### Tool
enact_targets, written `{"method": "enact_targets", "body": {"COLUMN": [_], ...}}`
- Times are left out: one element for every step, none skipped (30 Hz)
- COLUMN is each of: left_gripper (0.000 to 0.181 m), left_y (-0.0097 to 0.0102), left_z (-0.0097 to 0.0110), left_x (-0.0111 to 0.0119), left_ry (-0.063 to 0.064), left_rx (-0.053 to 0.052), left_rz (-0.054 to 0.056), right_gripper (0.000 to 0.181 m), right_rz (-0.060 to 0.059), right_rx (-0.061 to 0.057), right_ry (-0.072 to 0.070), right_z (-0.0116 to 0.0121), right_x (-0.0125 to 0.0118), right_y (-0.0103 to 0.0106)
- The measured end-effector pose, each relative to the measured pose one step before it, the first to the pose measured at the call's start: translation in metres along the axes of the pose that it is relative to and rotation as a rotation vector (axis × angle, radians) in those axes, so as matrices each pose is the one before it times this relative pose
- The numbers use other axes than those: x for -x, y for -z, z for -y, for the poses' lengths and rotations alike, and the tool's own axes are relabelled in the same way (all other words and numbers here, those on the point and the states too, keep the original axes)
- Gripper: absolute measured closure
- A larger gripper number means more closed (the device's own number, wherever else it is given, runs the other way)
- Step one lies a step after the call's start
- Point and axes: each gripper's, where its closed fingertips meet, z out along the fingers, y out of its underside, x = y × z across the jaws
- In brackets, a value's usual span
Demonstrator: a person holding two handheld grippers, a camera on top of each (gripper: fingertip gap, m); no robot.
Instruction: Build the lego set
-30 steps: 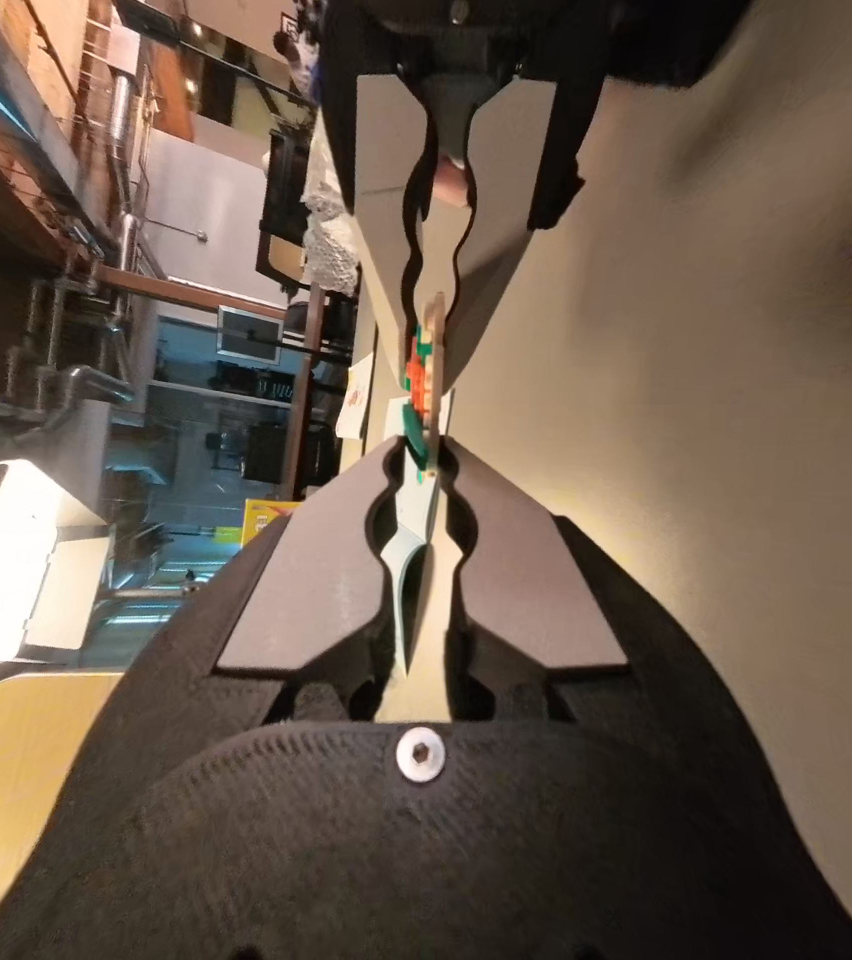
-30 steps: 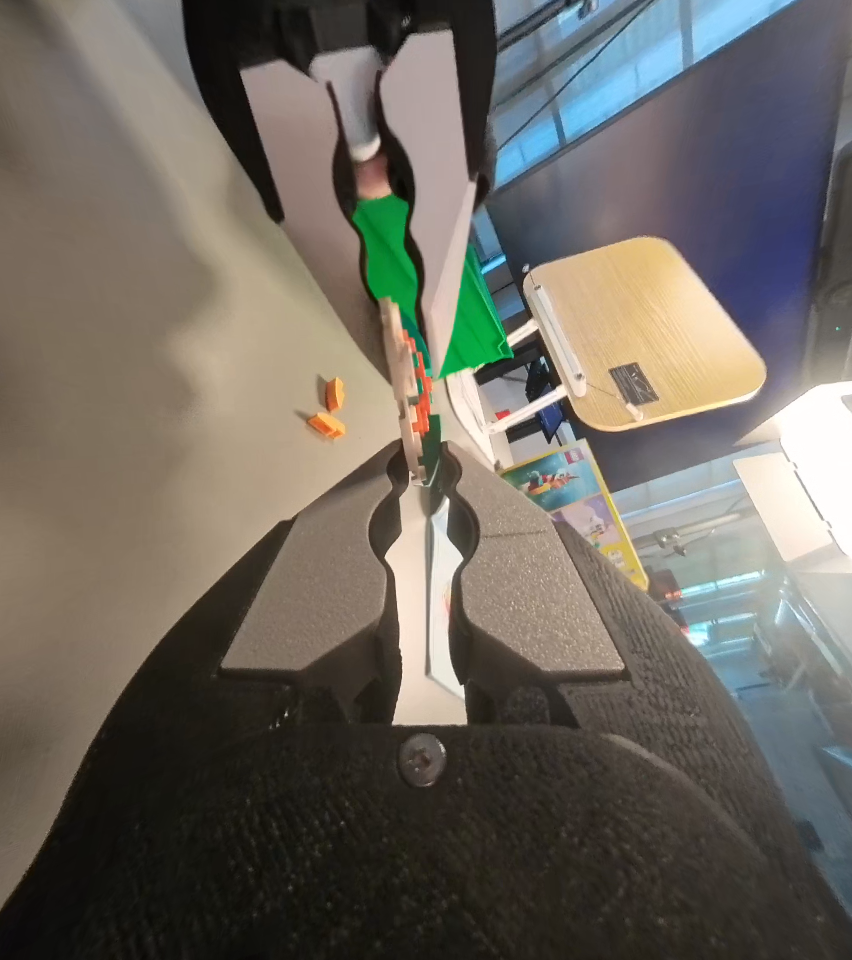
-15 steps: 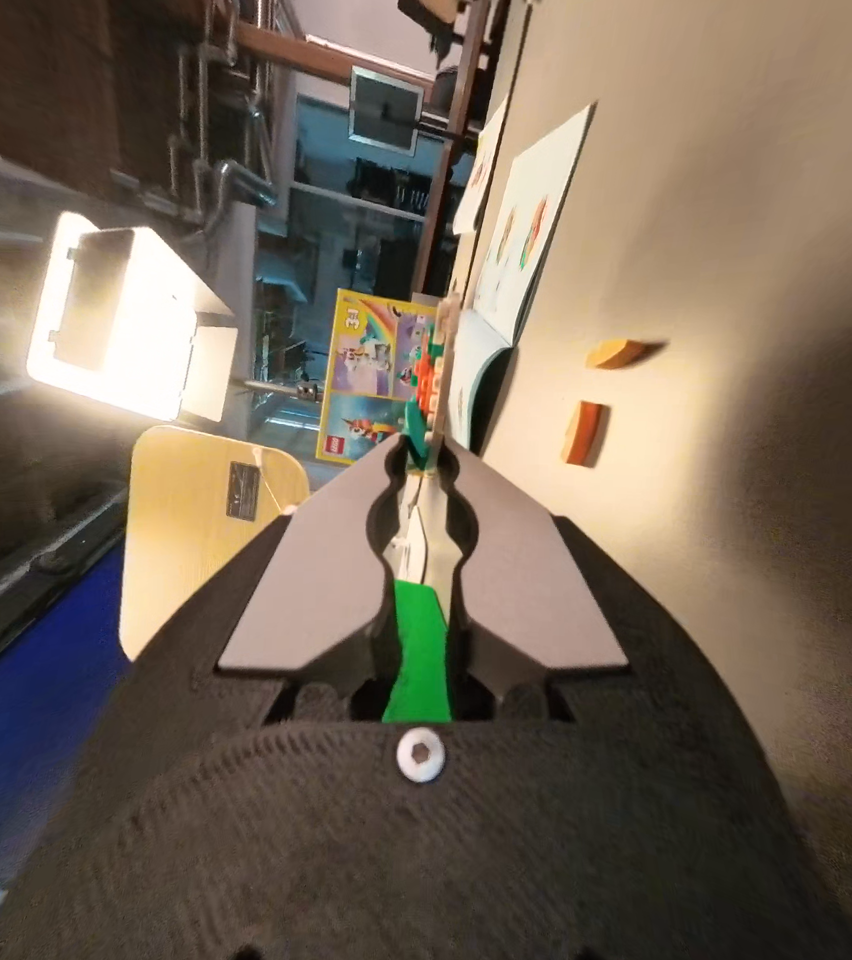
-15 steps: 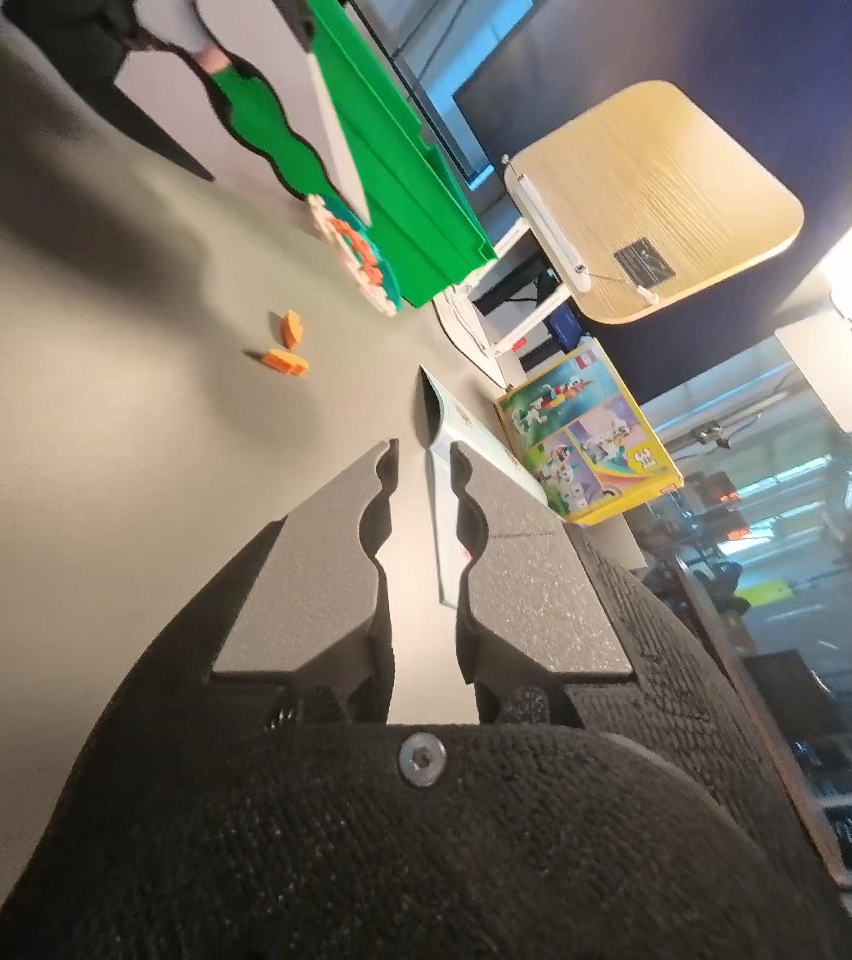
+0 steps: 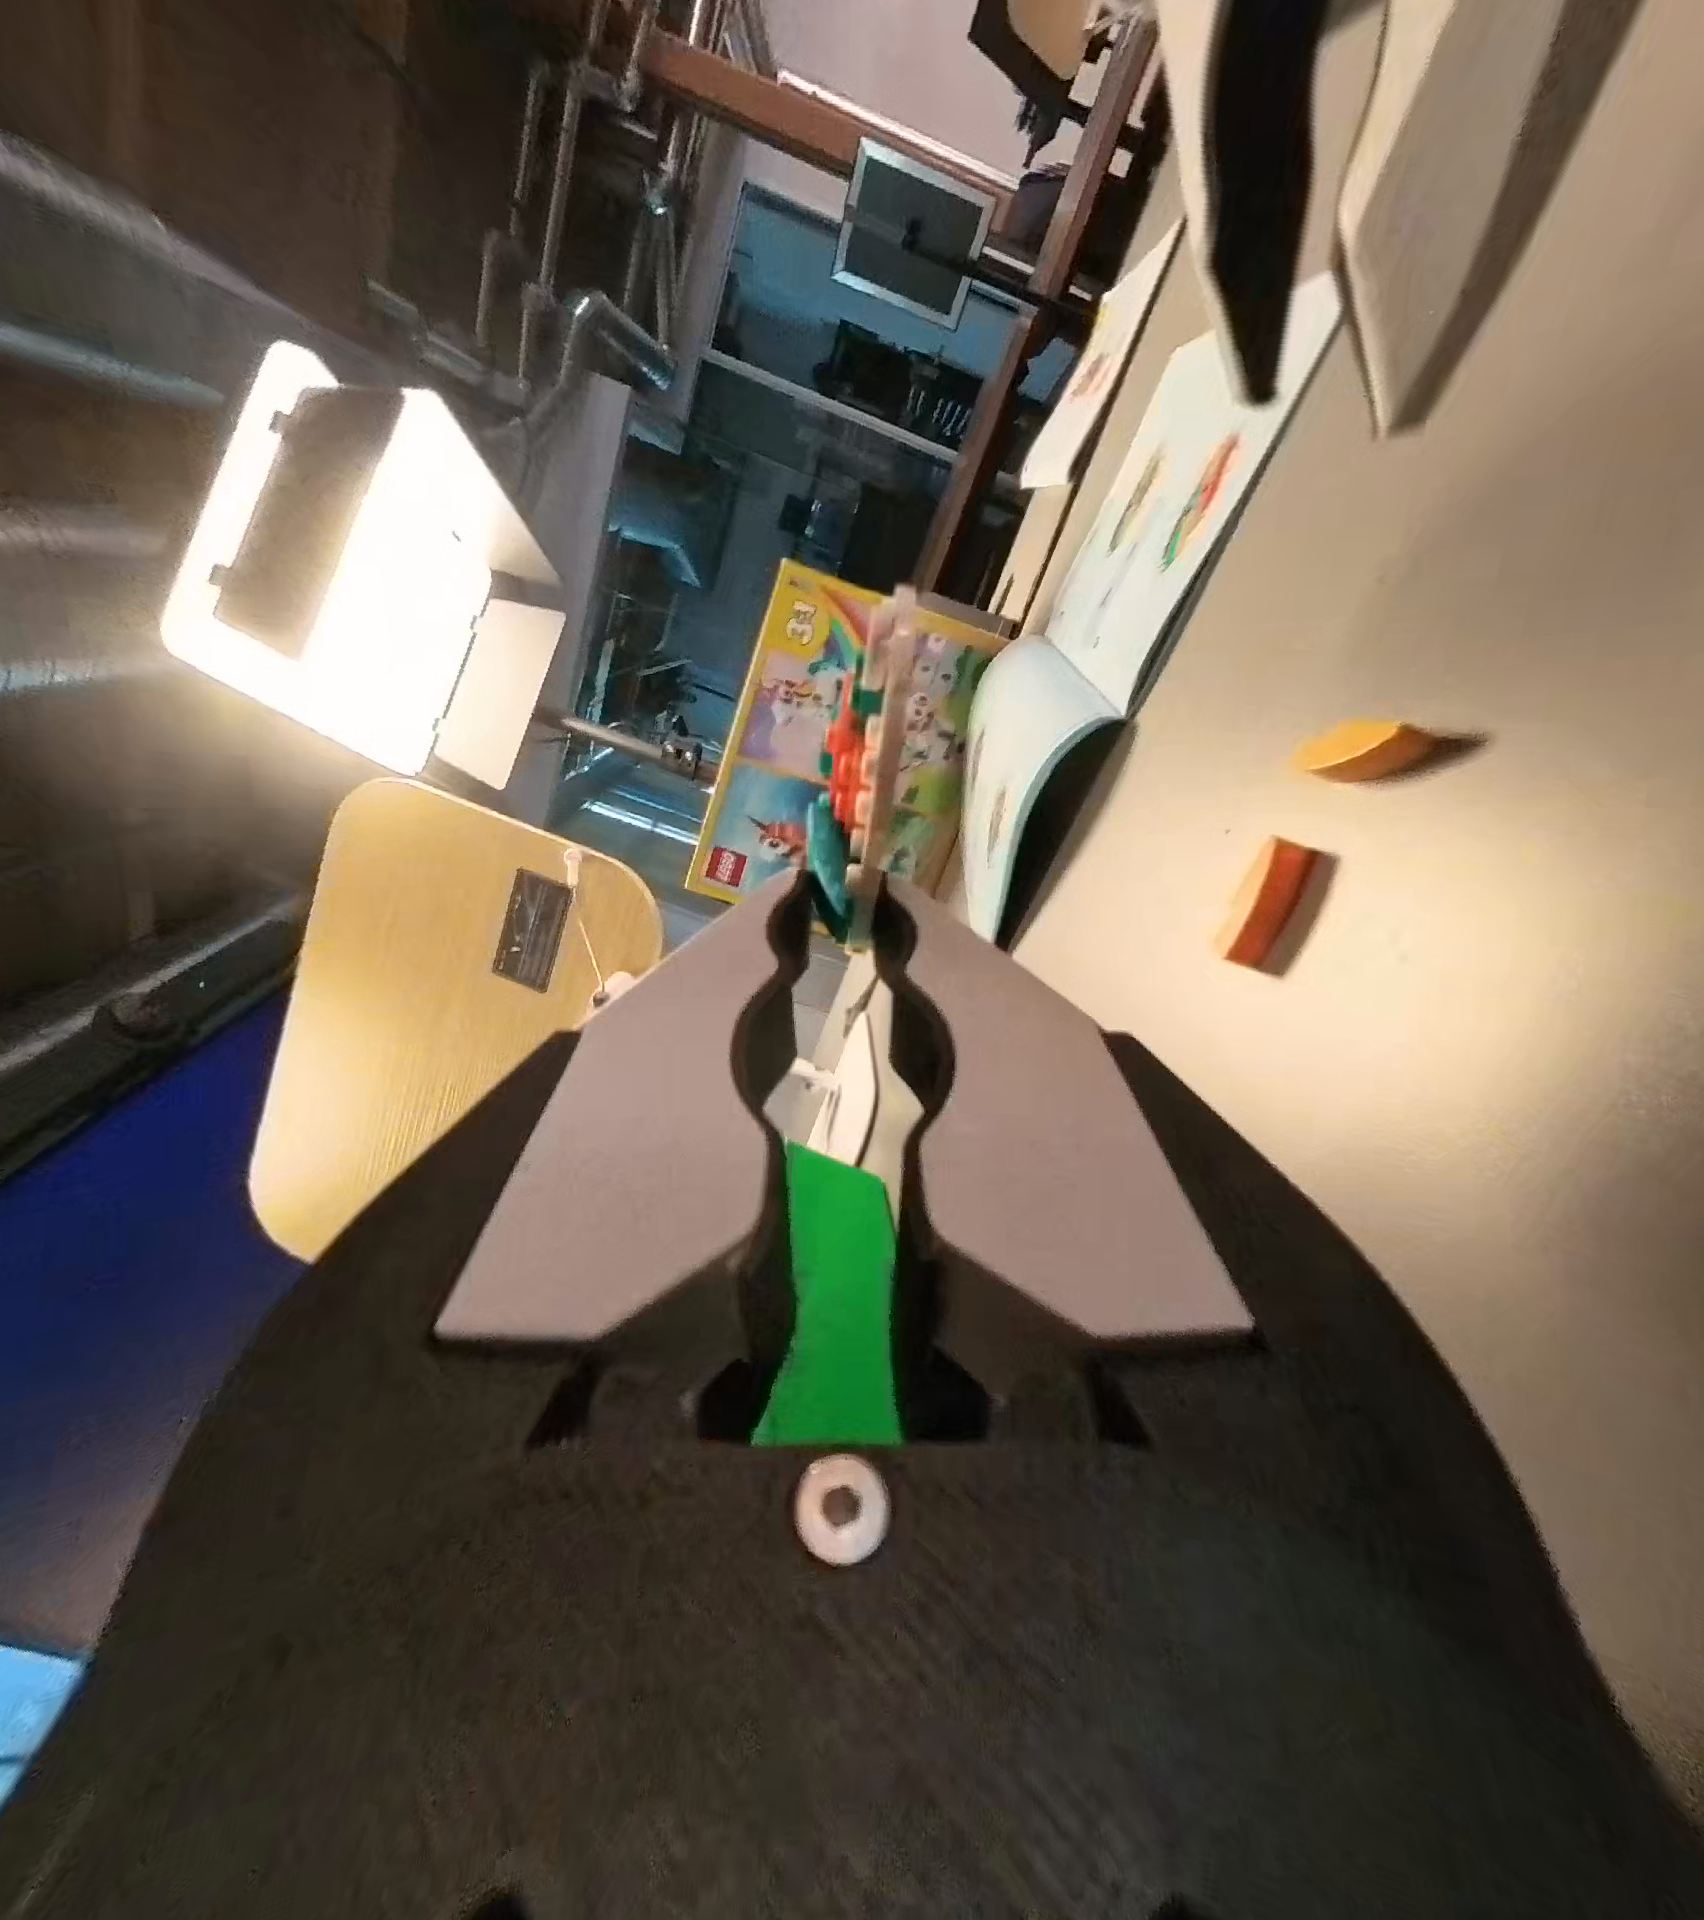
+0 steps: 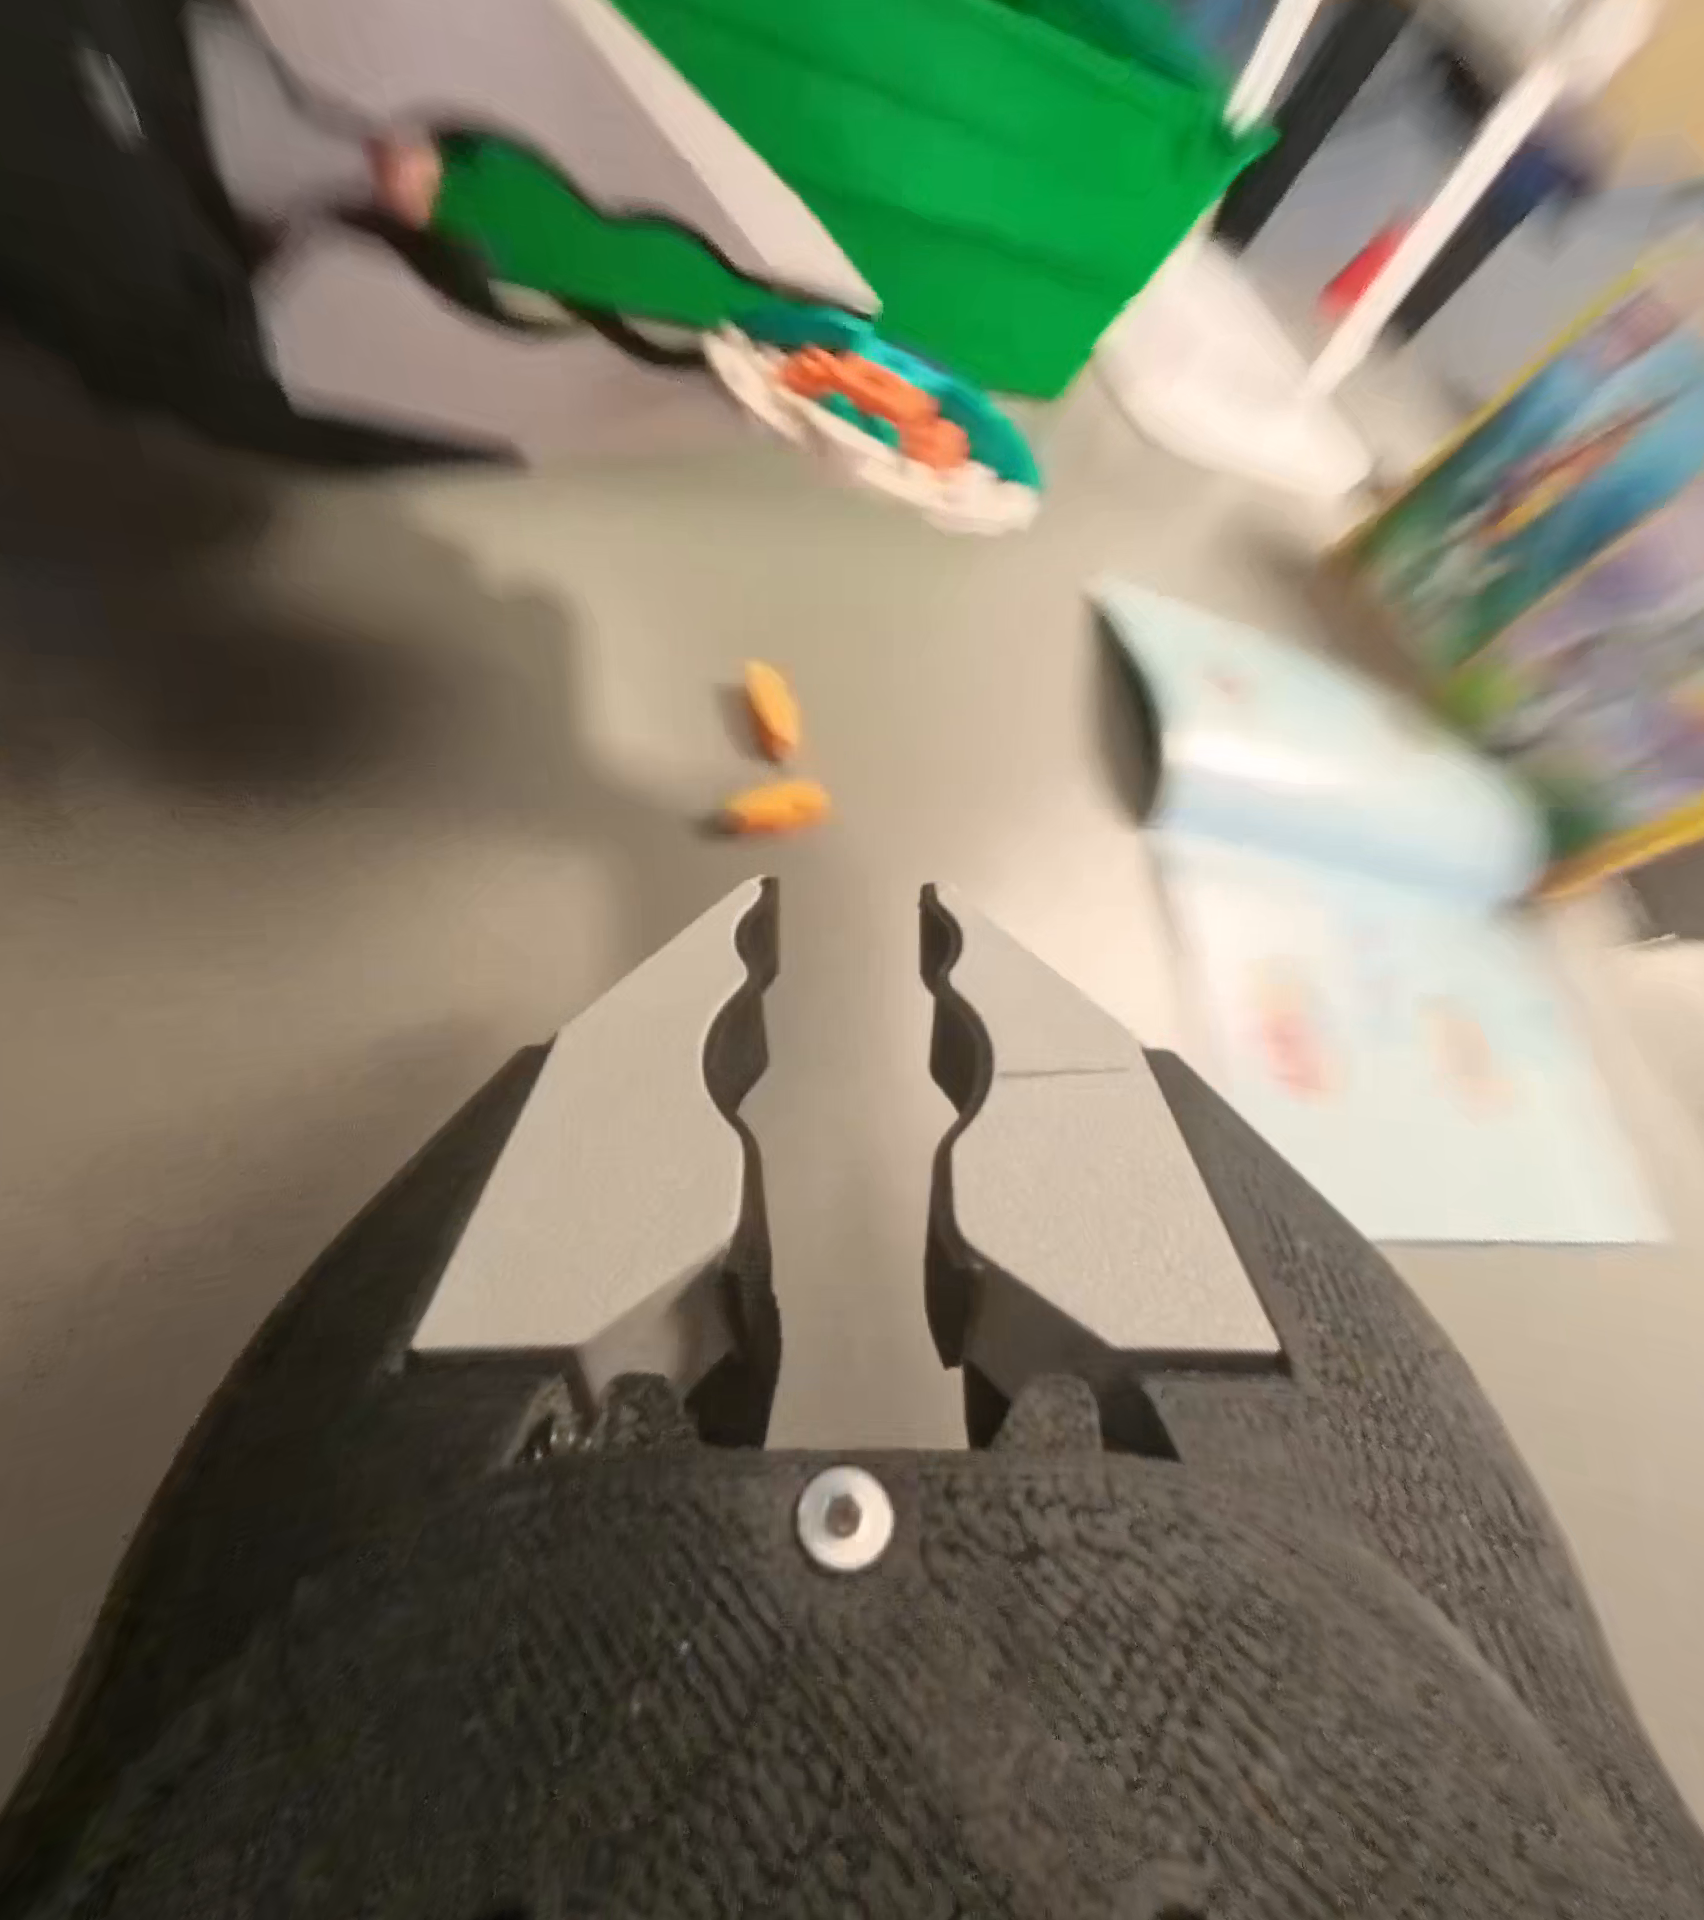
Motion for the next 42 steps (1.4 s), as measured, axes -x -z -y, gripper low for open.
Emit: {"method": "enact_targets", "body": {"left_gripper": [0.172, 0.171, 0.171, 0.172, 0.172, 0.172, 0.172, 0.172, 0.172, 0.172, 0.172, 0.172, 0.172, 0.172, 0.172, 0.172, 0.172, 0.171, 0.171, 0.171, 0.171, 0.171, 0.171, 0.171, 0.171, 0.171, 0.171, 0.172, 0.171, 0.171, 0.172, 0.172, 0.172, 0.172, 0.172, 0.172, 0.172, 0.171, 0.171, 0.171, 0.171, 0.171], "left_y": [0.00017, 0.00017, 0.00040, 0.00044, 0.00039, 0.00041, 0.00022, 0.00017, 0.00007, 0.00016, 0.00015, 0.00016, 0.00020, 0.00021, 0.00009, -0.00003, 0.00013, 0.00011, 0.00038, 0.00030, 0.00047, 0.00038, 0.00026, 0.00016, 0.00014, 0.00028, 0.00035, 0.00053, 0.00097, 0.00142, 0.00107, 0.00093, 0.00052, -0.00018, -0.00059, -0.00037, -0.00025, -0.00018, -0.00015, -0.00008, -0.00031, -0.00027], "left_z": [-0.00128, -0.00113, -0.00090, -0.00070, -0.00029, 0.00002, 0.00014, 0.00034, 0.00018, 0.00015, 0.00000, -0.00002, 0.00008, -0.00016, -0.00004, 0.00022, 0.00035, 0.00020, 0.00031, 0.00047, 0.00058, 0.00062, 0.00038, 0.00031, 0.00033, 0.00083, 0.00121, 0.00235, 0.00385, 0.00428, 0.00305, 0.00237, 0.00192, 0.00009, -0.00103, -0.00099, -0.00083, -0.00054, -0.00036, -0.00029, -0.00054, -0.00048], "left_x": [0.00201, 0.00215, 0.00186, 0.00091, 0.00047, 0.00038, 0.00001, -0.00009, -0.00011, -0.00014, -0.00006, 0.00025, 0.00017, -0.00002, -0.00012, -0.00009, -0.00017, -0.00026, 0.00001, -0.00007, 0.00004, -0.00009, -0.00030, -0.00009, -0.00006, -0.00034, -0.00092, -0.00206, -0.00398, -0.00382, -0.00014, 0.00064, -0.00123, -0.00158, -0.00028, 0.00021, -0.00011, -0.00001, 0.00030, -0.00002, -0.00074, -0.00061], "left_ry": [0.0136, 0.0136, 0.0125, 0.0108, 0.0074, 0.0045, 0.0036, 0.0027, 0.0012, 0.0004, 0.0007, 0.0020, 0.0029, 0.0027, 0.0018, 0.0006, -0.0002, -0.0002, 0.0004, 0.0013, 0.0009, 0.0006, 0.0001, 0.0002, 0.0010, 0.0001, -0.0024, -0.0058, -0.0093, -0.0124, -0.0126, -0.0104, -0.0063, -0.0020, -0.0010, 0.0003, 0.0050, 0.0070, 0.0043, 0.0016, -0.0002, -0.0020], "left_rx": [0.0049, 0.0039, 0.0021, 0.0009, -0.0012, -0.0021, -0.0020, -0.0016, -0.0013, -0.0008, -0.0003, -0.0005, -0.0011, -0.0003, -0.0003, -0.0015, -0.0019, -0.0017, -0.0022, -0.0033, -0.0041, -0.0040, -0.0027, -0.0016, -0.0023, -0.0049, -0.0082, -0.0152, -0.0257, -0.0252, -0.0111, -0.0067, -0.0085, 0.0000, 0.0059, 0.0035, 0.0021, 0.0023, 0.0007, 0.0004, 0.0023, 0.0023], "left_rz": [0.0046, 0.0048, 0.0040, -0.0007, -0.0015, -0.0008, -0.0019, -0.0022, -0.0018, -0.0016, -0.0011, 0.0000, -0.0009, -0.0019, -0.0018, -0.0012, -0.0012, -0.0014, -0.0008, -0.0009, -0.0004, -0.0013, -0.0023, -0.0004, -0.0009, -0.0023, -0.0049, -0.0106, -0.0209, -0.0175, 0.0064, 0.0097, -0.0036, -0.0081, -0.0019, 0.0006, -0.0026, -0.0031, -0.0002, -0.0007, -0.0043, -0.0034], "right_gripper": [0.158, 0.159, 0.161, 0.162, 0.161, 0.158, 0.156, 0.155, 0.155, 0.154, 0.155, 0.157, 0.159, 0.163, 0.170, 0.177, 0.177, 0.177, 0.178, 0.178, 0.178, 0.178, 0.178, 0.178, 0.178, 0.178, 0.179, 0.179, 0.178, 0.178, 0.178, 0.177, 0.176, 0.174, 0.170, 0.167, 0.165, 0.163, 0.161, 0.160, 0.160, 0.161], "right_rz": [0.0101, -0.0033, -0.0192, -0.0128, -0.0157, 0.0001, 0.0014, -0.0171, -0.0103, -0.0027, -0.0067, -0.0104, -0.0120, -0.0061, 0.0036, 0.0051, 0.0108, 0.0295, 0.0393, 0.0542, 0.0720, 0.0853, 0.0999, 0.1068, 0.0874, 0.0560, 0.0178, 0.0078, -0.0096, -0.0224, -0.0324, -0.0388, -0.0404, -0.0404, -0.0421, -0.0483, -0.0563, -0.0643, -0.0578, -0.0348, -0.0191, -0.0216], "right_rx": [0.0253, 0.0292, 0.0164, 0.0122, 0.0215, 0.0353, 0.0338, 0.0193, 0.0174, 0.0160, 0.0029, -0.0029, -0.0047, -0.0094, 0.0008, 0.0119, 0.0092, 0.0126, 0.0114, 0.0124, 0.0234, 0.0281, 0.0353, 0.0453, 0.0451, 0.0425, 0.0258, 0.0091, 0.0023, 0.0015, 0.0010, -0.0042, -0.0101, -0.0112, -0.0138, -0.0149, -0.0146, -0.0139, -0.0318, -0.0556, -0.0506, -0.0333], "right_ry": [-0.0674, -0.0347, -0.0083, -0.0031, -0.0230, -0.0327, -0.0354, -0.0327, -0.0301, -0.0403, -0.0373, -0.0246, -0.0050, -0.0014, -0.0022, 0.0001, -0.0073, -0.0231, -0.0405, -0.0614, -0.0804, -0.0978, -0.1135, -0.1254, -0.1077, -0.0656, -0.0311, -0.0158, -0.0045, 0.0122, 0.0268, 0.0282, 0.0277, 0.0252, 0.0265, 0.0299, 0.0373, 0.0468, 0.0671, 0.0925, 0.1068, 0.1090], "right_z": [0.00434, 0.00228, 0.00277, 0.00261, 0.00083, -0.00205, -0.00330, -0.00289, -0.00360, -0.00336, -0.00167, -0.00074, 0.00155, 0.00242, 0.00069, -0.00121, -0.00074, -0.00080, -0.00106, -0.00168, -0.00334, -0.00391, -0.00470, -0.00519, -0.00507, -0.00511, -0.00305, -0.00076, 0.00016, 0.00010, -0.00006, 0.00049, 0.00120, 0.00137, 0.00174, 0.00180, 0.00157, 0.00131, 0.00351, 0.00623, 0.00543, 0.00337], "right_x": [0.00548, 0.00418, 0.00231, 0.00261, 0.00129, 0.00273, 0.00268, -0.00032, 0.00012, 0.00075, -0.00024, -0.00085, -0.00145, -0.00070, 0.00053, 0.00018, -0.00018, 0.00036, -0.00102, -0.00193, -0.00228, -0.00238, -0.00112, 0.00050, -0.00001, -0.00146, -0.00381, -0.00232, -0.00240, -0.00196, -0.00164, -0.00184, -0.00174, -0.00163, -0.00159, -0.00251, -0.00352, -0.00457, -0.00234, 0.00296, 0.00656, 0.00684], "right_y": [-0.00473, -0.00447, -0.00356, -0.00344, -0.00413, -0.00518, -0.00551, -0.00497, -0.00485, -0.00440, -0.00332, -0.00223, -0.00063, -0.00071, -0.00097, -0.00112, 0.00004, 0.00115, 0.00191, 0.00265, 0.00320, 0.00421, 0.00502, 0.00564, 0.00574, 0.00505, 0.00418, 0.00341, 0.00300, 0.00251, 0.00192, 0.00174, 0.00163, 0.00171, 0.00161, 0.00167, 0.00155, 0.00151, 0.00161, 0.00180, 0.00148, 0.00116]}}
